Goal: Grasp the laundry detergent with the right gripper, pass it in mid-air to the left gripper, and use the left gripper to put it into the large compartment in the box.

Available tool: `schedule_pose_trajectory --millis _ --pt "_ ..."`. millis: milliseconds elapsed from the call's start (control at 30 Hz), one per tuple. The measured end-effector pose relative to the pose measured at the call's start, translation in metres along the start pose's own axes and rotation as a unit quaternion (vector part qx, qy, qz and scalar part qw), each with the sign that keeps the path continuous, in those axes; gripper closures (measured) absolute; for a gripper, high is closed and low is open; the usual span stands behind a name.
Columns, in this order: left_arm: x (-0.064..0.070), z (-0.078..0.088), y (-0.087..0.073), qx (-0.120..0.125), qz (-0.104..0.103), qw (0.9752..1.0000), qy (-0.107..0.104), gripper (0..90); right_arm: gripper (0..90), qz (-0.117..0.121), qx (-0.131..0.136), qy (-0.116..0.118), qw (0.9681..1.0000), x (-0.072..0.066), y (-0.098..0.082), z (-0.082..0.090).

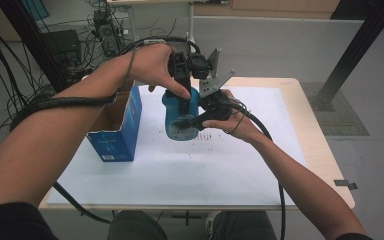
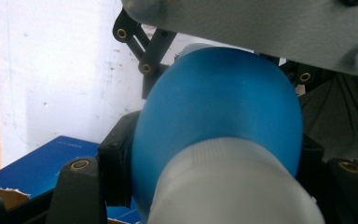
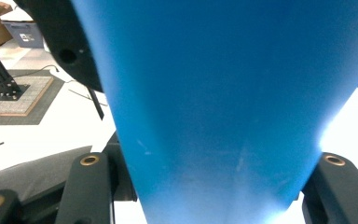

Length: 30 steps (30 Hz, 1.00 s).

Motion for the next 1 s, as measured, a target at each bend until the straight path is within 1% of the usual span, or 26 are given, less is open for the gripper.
schedule_pose_trajectory --millis 33,67,100,133,300,733,1000 --pt "-0.0001 -0.0002 -0.0002 0.000 -0.001 1.0000 0.000 35.9 41.2 0.000 0.000 0.000 1.0000 0.0000 0.0000 0.0000" --pt "0.0001 0.0000 -0.0005 -0.001 -0.001 1.0000 0.000 35.9 41.0 -0.012 0.002 0.011 0.9999 -0.0017 0.0000 -0.0004" --pt "0.0001 0.0000 -0.0005 -0.001 -0.001 1.0000 0.000 36.0 41.0 -0.012 0.002 0.011 0.9999 -0.0017 0.0000 -0.0004" --pt "0.0002 -0.0003 -0.0009 0.000 0.000 1.0000 0.000 36.0 40.8 -0.001 0.001 0.003 1.0000 0.0007 -0.0002 -0.0008" --pt "0.0009 -0.0001 -0.0020 0.002 0.003 1.0000 0.001 36.0 40.7 -0.002 0.001 0.005 1.0000 0.0010 0.0001 -0.0014" --pt "0.0016 0.0018 -0.0028 0.001 0.001 1.0000 0.002 36.1 40.2 -0.006 0.006 0.007 0.9999 -0.0001 0.0007 -0.0026" --pt "0.0022 0.0021 -0.0017 0.000 0.002 1.0000 0.001 36.1 39.7 -0.011 0.004 0.008 0.9999 -0.0006 0.0006 -0.0020"
Point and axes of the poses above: each handheld gripper's, and its own axes: z roughly backward along the jaws, y roughly out of its top, x roughly to its right, the point moved 1 cm from there along -z, roughly forward along the jaws, and after that the axes turned 13 degrees about -z, right-handed, at the moved point
